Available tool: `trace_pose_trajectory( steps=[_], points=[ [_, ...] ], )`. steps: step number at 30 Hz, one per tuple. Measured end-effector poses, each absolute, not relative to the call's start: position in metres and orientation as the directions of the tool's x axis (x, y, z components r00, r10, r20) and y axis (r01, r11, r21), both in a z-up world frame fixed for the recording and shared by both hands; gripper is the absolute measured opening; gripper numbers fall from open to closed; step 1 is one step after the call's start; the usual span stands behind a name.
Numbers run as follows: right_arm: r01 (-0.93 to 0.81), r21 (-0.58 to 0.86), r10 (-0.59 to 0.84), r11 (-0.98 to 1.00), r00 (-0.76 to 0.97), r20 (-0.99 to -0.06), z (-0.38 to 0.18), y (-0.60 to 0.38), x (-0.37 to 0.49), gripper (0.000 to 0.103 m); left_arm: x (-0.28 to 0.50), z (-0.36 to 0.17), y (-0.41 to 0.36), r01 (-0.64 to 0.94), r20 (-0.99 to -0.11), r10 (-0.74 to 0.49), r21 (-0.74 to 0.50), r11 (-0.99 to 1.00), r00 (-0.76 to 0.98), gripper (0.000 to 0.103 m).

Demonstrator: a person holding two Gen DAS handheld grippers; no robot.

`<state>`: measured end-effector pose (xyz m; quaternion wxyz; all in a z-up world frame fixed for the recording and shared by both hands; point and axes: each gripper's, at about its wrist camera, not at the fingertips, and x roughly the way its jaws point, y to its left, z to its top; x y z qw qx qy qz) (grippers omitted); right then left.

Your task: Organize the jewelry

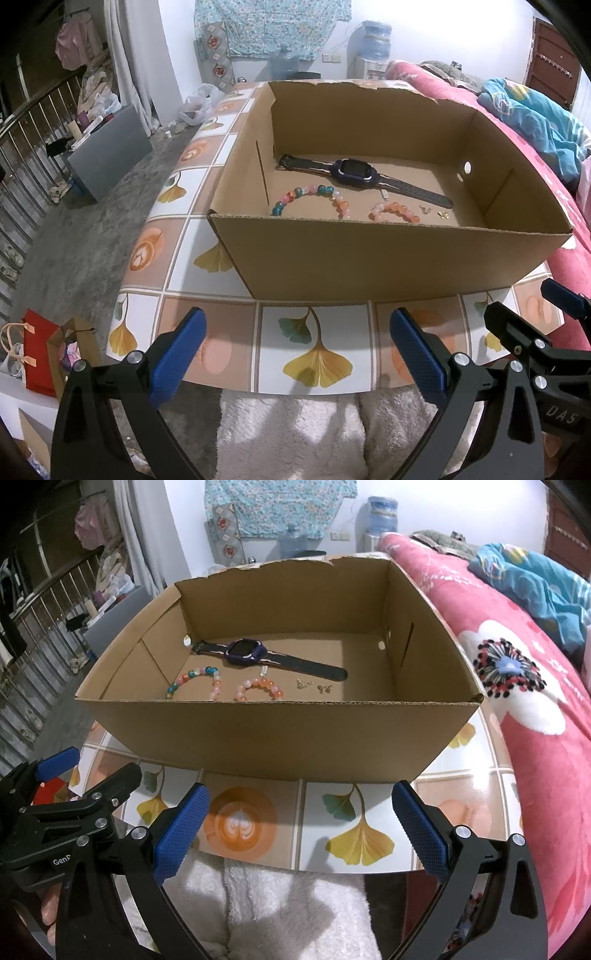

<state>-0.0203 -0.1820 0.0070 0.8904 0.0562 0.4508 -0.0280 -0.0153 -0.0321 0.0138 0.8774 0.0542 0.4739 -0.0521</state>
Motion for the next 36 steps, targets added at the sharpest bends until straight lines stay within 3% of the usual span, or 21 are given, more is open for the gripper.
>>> trace_pose_trajectory(
  steps=[36],
  points=[
    [0.096, 0.061, -0.008, 0.994, 0.589, -0.808, 0.0073, -0.1841, -0.0197, 0.095, -0.0128, 0.0109, -0.0309, 0.137, -0.845, -0.036, 0.045, 0.99, 0.533, 0.097]
  ],
)
